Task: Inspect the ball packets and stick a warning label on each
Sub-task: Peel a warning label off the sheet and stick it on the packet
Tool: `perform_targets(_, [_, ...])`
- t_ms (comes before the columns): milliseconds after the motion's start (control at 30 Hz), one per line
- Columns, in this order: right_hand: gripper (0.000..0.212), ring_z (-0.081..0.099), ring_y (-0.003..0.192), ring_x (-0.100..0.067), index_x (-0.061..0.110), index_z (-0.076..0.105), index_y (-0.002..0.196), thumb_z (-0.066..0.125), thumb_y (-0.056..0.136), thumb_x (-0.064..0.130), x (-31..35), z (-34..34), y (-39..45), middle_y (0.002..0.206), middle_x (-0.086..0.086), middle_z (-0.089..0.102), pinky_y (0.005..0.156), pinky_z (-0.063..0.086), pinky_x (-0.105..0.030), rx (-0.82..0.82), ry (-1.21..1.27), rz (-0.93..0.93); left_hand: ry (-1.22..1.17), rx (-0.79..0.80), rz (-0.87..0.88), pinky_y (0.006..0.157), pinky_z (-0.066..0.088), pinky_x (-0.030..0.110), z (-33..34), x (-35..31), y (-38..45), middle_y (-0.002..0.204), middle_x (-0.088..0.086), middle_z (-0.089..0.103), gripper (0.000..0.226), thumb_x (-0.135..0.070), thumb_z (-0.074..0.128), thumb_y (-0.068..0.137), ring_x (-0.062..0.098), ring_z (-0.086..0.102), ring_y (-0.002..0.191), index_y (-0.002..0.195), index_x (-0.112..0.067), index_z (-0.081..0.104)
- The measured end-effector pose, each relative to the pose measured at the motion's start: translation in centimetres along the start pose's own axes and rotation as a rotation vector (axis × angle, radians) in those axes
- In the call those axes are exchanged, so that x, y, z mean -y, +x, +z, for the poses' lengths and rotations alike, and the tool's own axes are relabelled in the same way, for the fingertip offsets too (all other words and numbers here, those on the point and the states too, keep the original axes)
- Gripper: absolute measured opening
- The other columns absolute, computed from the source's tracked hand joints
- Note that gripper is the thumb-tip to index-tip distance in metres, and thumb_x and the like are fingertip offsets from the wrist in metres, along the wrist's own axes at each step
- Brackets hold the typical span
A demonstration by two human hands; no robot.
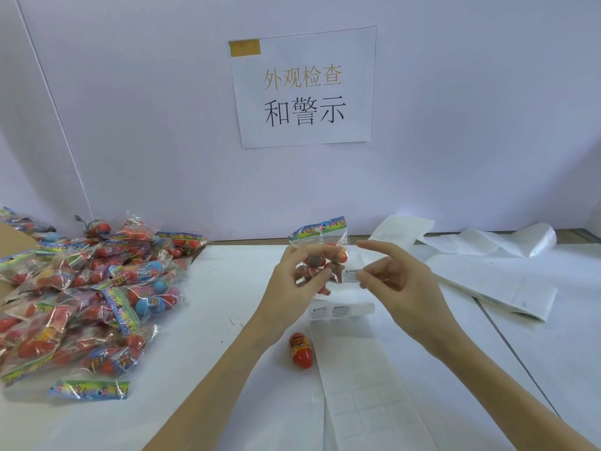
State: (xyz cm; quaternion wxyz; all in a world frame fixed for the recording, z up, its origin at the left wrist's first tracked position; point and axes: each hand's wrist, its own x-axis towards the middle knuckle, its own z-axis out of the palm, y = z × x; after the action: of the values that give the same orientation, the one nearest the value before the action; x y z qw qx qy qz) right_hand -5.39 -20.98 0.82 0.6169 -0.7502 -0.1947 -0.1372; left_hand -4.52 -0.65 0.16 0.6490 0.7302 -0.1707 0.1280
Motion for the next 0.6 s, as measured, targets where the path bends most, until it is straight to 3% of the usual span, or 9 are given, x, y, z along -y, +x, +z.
perform_targets(167, [0.045, 0.072, 0.085, -0.012, 0.030, 0.061, 0.129, 0.075, 0.093, 0.007, -0.11, 0.56, -0.22, 0.084, 0.005, 0.077, 0.083, 0.055, -0.020, 0.004, -0.019, 0.065, 0.051, 0.094, 0.021, 0.080, 0.062, 0.033, 0.39, -0.10, -0.39, 0.127, -0.010, 0.058, 0.040, -0.002, 0.066, 0.098, 0.016, 0.067, 0.104, 0.118, -0.035, 0.075])
perform_targets(367, [0.043, 0.073, 0.084, -0.011, 0.028, 0.059, 0.128, 0.075, 0.094, 0.009, -0.45, 0.66, -0.34, 0.084, 0.007, 0.078, 0.081, 0.055, -0.019, 0.001, -0.048, 0.080, 0.024, 0.106, -0.006, 0.079, 0.060, 0.031, 0.49, -0.20, -0.45, 0.123, -0.005, 0.058, 0.032, -0.006, 0.059, 0.104, 0.021, 0.067, 0.102, 0.117, -0.030, 0.076])
perform_targets(600, [0.043, 0.072, 0.084, -0.009, 0.030, 0.058, 0.128, 0.075, 0.093, 0.010, -0.65, 0.75, -0.33, 0.085, 0.009, 0.077, 0.081, 0.055, -0.020, 0.005, -0.061, 0.076, 0.081, 0.073, 0.032, 0.075, 0.060, 0.025, 0.69, -0.11, -0.51, 0.119, -0.007, 0.057, 0.034, -0.004, 0.071, 0.096, 0.014, 0.069, 0.099, 0.115, -0.032, 0.076])
